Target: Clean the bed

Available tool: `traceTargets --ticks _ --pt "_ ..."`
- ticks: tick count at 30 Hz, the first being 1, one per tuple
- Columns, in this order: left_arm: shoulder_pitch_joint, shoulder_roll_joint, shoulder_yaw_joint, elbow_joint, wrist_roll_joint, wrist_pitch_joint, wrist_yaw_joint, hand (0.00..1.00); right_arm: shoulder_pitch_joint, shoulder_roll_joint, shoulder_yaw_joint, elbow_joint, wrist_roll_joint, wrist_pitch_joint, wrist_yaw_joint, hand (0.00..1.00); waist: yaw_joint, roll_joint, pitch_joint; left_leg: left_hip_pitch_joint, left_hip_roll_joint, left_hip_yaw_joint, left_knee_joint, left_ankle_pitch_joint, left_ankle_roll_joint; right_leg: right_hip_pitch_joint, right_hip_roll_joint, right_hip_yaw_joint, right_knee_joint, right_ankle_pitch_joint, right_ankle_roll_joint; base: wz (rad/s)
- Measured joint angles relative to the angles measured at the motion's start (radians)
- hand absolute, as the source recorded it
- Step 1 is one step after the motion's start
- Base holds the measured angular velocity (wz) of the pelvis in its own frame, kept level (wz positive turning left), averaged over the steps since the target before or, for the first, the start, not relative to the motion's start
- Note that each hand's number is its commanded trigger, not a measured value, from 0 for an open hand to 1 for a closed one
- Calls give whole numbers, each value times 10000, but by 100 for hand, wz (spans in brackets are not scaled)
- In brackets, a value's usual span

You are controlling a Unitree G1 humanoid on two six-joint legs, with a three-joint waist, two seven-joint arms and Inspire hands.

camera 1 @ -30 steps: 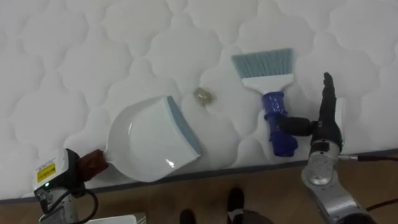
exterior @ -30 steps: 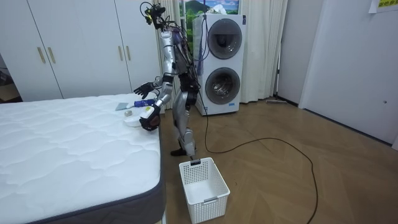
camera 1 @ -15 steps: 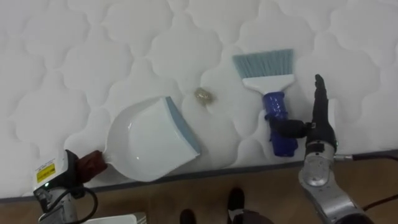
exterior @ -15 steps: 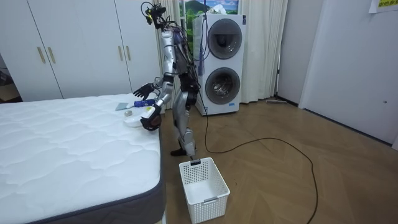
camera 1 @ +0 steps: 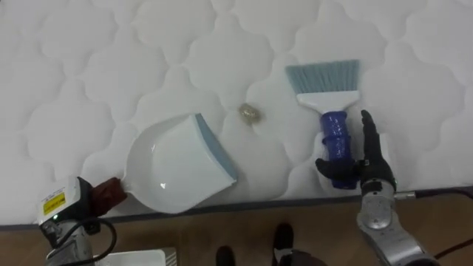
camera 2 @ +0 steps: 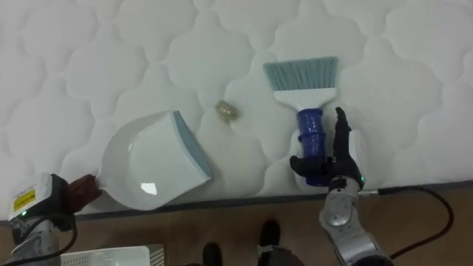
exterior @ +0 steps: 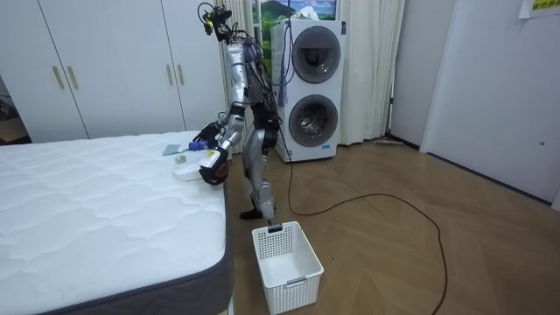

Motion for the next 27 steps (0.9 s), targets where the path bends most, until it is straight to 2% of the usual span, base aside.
traceTargets --ticks 6,13,18,19,20,22,23,27 --pt "-79 0 -29 -79 -4 111 -134 100 -70 -107 32 79 203 2 143 0 -7 147 32 88 7 -4 -17 0 1 138 2 -66 -100 12 16 0" --pt "-105 -2 -50 -199 14 304 -340 100 -103 -218 217 379 215 6 165 0 0 196 45 189 7 -32 -31 0 1 279 5 -106 -143 10 17 2" --pt "-110 -9 -47 -238 83 422 -354 100 -336 -260 311 811 117 149 369 0 4 209 37 209 7 -43 -22 2 3 319 -18 -142 -126 8 22 1" --pt "-116 -9 -49 -238 82 427 -354 100 -386 -259 341 886 94 186 405 9 2 208 36 210 5 -44 -21 2 4 320 -20 -142 -120 8 22 0" --pt "-122 -9 -51 -235 81 439 -354 100 -464 -244 381 984 79 231 419 50 3 206 35 219 4 -45 -14 2 4 327 -22 -142 -112 8 22 0" --pt "-127 -17 -51 -242 81 498 -352 100 -538 -237 480 1264 30 230 440 89 -11 204 35 234 0 -45 -6 3 5 342 -28 -142 -102 8 22 0" --pt "-129 -17 -51 -242 73 541 -352 100 -630 -242 513 1346 2 251 477 100 -17 196 30 233 -5 -44 2 4 7 342 -34 -140 -94 8 22 0" --pt "-128 -30 -56 -242 69 639 -353 100 -1080 -279 284 1917 12 435 473 100 -92 168 22 316 -17 -40 13 11 19 423 -50 -134 -75 -2 36 0"
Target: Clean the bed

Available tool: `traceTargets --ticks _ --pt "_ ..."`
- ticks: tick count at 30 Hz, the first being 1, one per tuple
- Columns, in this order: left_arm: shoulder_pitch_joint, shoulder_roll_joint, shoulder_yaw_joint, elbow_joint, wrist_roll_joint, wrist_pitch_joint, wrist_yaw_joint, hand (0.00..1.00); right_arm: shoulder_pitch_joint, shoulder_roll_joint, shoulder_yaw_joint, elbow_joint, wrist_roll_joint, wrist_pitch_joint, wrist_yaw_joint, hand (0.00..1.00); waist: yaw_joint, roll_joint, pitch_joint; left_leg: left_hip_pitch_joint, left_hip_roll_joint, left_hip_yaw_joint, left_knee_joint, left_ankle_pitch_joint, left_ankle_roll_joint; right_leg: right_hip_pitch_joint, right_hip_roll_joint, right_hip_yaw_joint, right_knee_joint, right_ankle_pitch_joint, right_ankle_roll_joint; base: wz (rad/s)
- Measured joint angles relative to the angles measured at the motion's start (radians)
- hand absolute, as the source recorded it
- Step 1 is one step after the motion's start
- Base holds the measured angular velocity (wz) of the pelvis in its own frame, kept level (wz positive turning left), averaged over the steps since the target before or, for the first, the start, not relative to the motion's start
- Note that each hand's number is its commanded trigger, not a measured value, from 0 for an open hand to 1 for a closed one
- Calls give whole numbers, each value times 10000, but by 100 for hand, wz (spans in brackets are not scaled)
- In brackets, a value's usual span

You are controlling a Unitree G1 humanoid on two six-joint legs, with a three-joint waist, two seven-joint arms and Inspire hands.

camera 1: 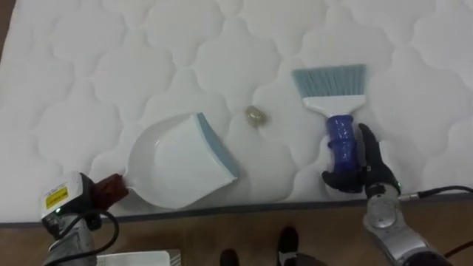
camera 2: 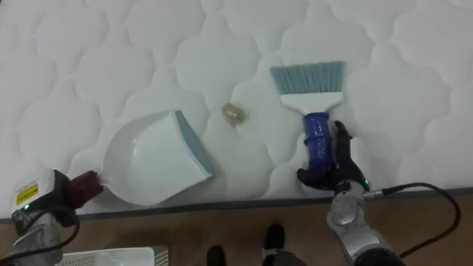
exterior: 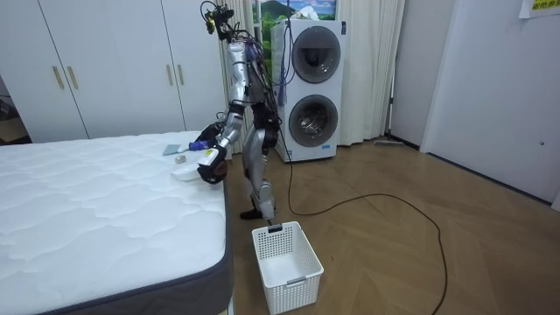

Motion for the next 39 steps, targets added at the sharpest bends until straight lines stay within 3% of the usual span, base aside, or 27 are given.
traceTargets --ticks 5,11,26,39 --pt "-15 -3 -2 6 7 39 -1 100 -408 -351 -40 574 28 224 57 100 10 -89 -18 66 -16 2 -2 1 -2 63 9 -12 -1 -12 -1 0" --pt "-29 -4 -15 5 3 153 -12 100 -388 -344 54 971 -15 645 158 100 51 -234 -14 63 -5 32 -48 1 -3 66 21 -43 -46 -25 -3 0" --pt "-130 13 -13 -32 6 285 33 100 -364 -258 -52 1623 1148 997 230 100 99 -250 -17 -16 18 119 7 1 0 44 -26 -112 -19 -50 23 1" --pt "-164 26 85 -271 225 728 1125 100 -488 -204 -457 1669 1510 1541 181 100 272 -248 -26 -39 -28 109 186 1 2 -5 -154 -116 277 -134 26 1"
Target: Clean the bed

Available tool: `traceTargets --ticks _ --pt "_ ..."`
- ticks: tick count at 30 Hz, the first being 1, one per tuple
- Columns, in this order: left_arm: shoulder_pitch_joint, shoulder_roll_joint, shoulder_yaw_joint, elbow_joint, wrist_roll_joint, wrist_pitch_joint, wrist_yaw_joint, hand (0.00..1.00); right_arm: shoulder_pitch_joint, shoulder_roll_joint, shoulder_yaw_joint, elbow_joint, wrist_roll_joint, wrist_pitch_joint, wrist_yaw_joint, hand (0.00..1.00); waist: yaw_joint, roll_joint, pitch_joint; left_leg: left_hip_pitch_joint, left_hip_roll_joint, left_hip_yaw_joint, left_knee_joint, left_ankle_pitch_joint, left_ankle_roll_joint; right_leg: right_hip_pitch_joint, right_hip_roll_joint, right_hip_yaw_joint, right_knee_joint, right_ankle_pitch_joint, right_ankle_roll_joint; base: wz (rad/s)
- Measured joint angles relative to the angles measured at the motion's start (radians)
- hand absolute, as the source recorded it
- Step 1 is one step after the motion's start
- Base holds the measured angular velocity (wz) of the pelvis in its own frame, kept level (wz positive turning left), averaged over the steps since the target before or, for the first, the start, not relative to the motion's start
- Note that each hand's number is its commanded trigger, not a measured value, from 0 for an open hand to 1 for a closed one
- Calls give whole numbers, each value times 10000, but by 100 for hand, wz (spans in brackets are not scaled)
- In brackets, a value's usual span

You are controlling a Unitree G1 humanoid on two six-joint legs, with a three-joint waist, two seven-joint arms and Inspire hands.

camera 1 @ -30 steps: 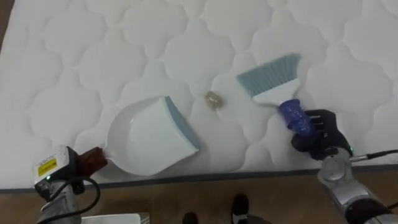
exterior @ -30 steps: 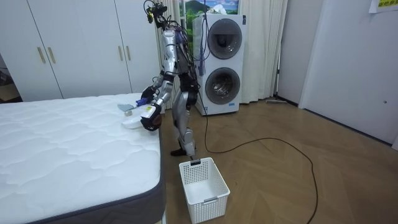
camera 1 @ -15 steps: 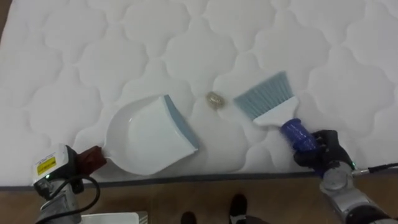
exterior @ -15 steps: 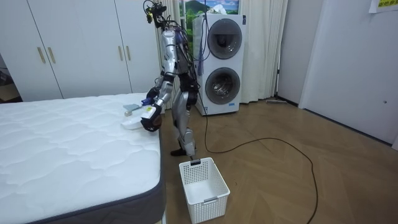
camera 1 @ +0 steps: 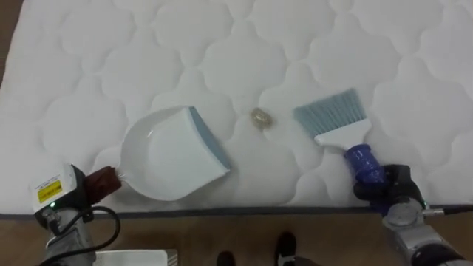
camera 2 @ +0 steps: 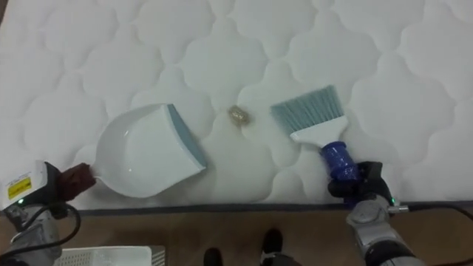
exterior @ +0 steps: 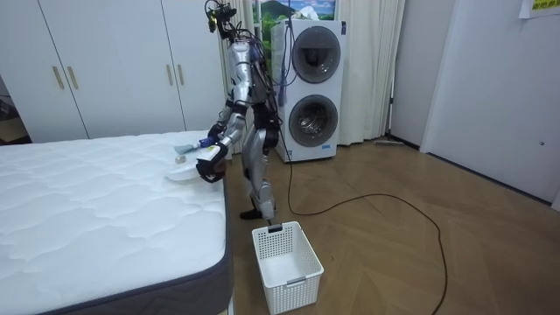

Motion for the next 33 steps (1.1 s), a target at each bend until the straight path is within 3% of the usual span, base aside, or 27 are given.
traceTargets --ticks 7,10,16,17,21,26,33 --pt "-4 0 -86 10 285 153 144 100 -97 -67 9 96 -434 134 -83 100 8 -37 4 -128 -104 -74 212 27 49 -136 -164 -11 347 -158 21 9" --pt "-40 8 -99 25 644 203 182 100 -132 -109 32 121 -1208 257 -82 100 -3 -156 25 -133 -170 -99 325 22 55 -171 -273 1 590 -307 43 9" --pt "-168 132 -85 18 1770 540 537 100 -330 -180 133 125 -2510 801 -16 100 78 -692 53 -293 -166 -95 449 16 55 -396 -316 16 849 -384 -23 2" --pt "-252 231 -89 17 1862 563 623 100 -448 -273 145 146 -2978 905 2 100 86 -797 111 -324 -158 -89 486 15 54 -421 -321 7 887 -373 -44 0" --pt "-461 554 -314 24 1869 637 705 100 -1020 -939 870 334 -4302 1087 208 100 103 -1013 199 -343 -150 -69 429 -4 51 -449 -342 -58 885 -302 -99 -4" --pt "-505 562 -332 22 1961 753 767 100 -1296 -1727 1450 328 -5868 1140 331 100 190 -1165 245 -444 -95 -28 495 -13 58 -498 -307 -74 891 -262 -102 -1" --pt "-755 689 -517 23 1973 933 764 100 -1783 -1921 1955 381 -7612 1485 660 100 399 -1403 284 -627 40 59 721 -134 42 -618 -195 -69 856 -226 -149 -5"
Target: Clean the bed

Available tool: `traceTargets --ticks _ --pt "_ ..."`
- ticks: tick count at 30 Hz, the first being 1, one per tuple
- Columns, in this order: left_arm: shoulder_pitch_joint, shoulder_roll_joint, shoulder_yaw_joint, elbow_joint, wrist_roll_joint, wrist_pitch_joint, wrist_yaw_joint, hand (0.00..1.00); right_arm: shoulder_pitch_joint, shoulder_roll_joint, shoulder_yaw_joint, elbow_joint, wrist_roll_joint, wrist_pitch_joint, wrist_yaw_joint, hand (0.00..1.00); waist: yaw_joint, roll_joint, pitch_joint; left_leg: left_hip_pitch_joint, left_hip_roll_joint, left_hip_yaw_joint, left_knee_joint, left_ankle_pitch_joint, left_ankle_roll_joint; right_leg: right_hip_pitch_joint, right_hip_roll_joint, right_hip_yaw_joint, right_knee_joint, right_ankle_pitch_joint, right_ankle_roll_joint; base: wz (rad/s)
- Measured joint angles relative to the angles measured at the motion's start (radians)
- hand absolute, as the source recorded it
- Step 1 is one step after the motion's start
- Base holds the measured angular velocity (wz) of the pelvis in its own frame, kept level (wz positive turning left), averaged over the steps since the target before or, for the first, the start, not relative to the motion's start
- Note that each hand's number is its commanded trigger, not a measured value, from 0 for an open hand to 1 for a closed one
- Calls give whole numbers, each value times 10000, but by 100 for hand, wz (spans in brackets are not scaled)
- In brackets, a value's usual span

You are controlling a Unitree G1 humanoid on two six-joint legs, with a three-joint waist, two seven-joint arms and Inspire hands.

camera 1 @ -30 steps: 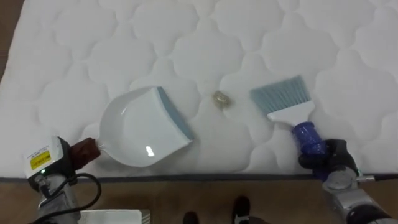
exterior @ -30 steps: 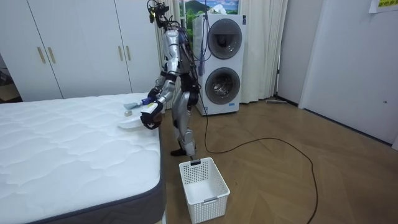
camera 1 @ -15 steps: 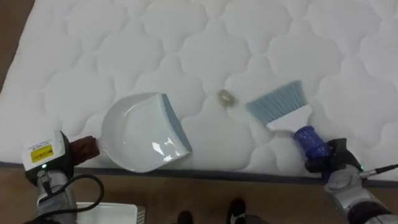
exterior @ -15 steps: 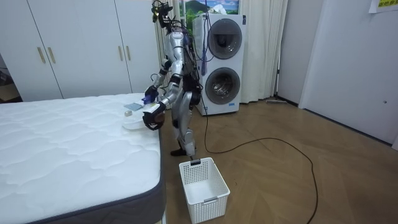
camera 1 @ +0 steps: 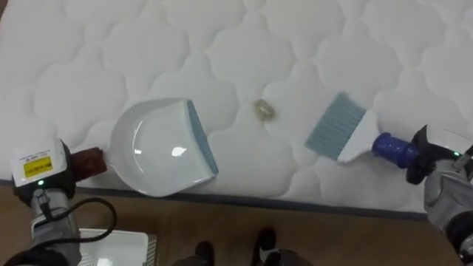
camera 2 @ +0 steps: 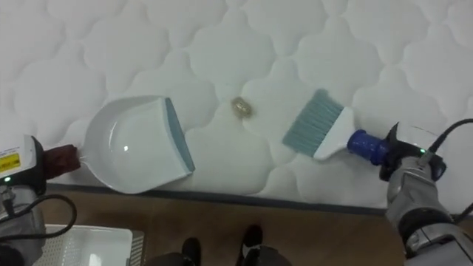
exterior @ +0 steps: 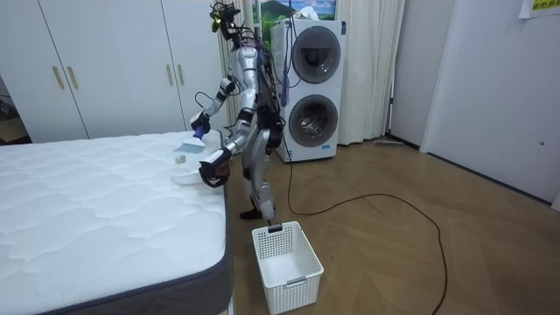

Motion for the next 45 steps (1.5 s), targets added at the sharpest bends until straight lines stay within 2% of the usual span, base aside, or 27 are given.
traceTargets --ticks 5,10,15,19,26,33,40,45 --pt "-110 272 15 -70 175 4 1 100 -292 -99 139 -5 -904 33 98 100 0 -182 64 -118 42 5 -3 -13 -18 -70 79 2 -91 62 -27 -2" --pt "-179 276 32 -117 404 76 59 100 -465 -302 183 -50 -1900 177 105 100 245 -249 56 -261 209 37 84 -18 -27 -62 292 24 -506 324 -52 -8" --pt "-211 276 33 -186 419 342 26 100 -909 -362 224 -134 -3744 294 104 100 237 -373 54 -256 219 92 77 -17 -27 -65 289 24 -511 338 -54 -1" --pt "-239 278 47 -214 421 374 -101 100 -1015 -624 321 -532 -4368 355 87 100 248 -451 63 -248 221 100 117 -15 -24 -52 275 18 -492 342 -58 0" --pt "-261 327 68 -294 415 469 -264 100 -1464 -604 534 -848 -5307 471 26 100 271 -772 58 -213 223 110 140 -14 -25 -31 266 17 -459 345 -64 0" --pt "-266 342 59 -363 406 504 -292 100 -1965 -555 1011 -959 -6310 481 -177 100 330 -969 141 -178 229 91 136 -16 -25 72 267 -46 -524 346 -61 1" --pt "-318 342 44 -381 409 503 -367 100 -2014 -513 1041 -962 -6483 481 -236 100 397 -1000 147 -168 327 2 118 -18 -28 282 356 -250 -817 418 -58 4" --pt "-312 326 -3 -381 407 483 -368 100 -2048 -471 1430 -967 -6641 481 -508 100 484 -989 155 -2 349 22 -14 -27 -44 439 394 -251 -873 433 -69 0"
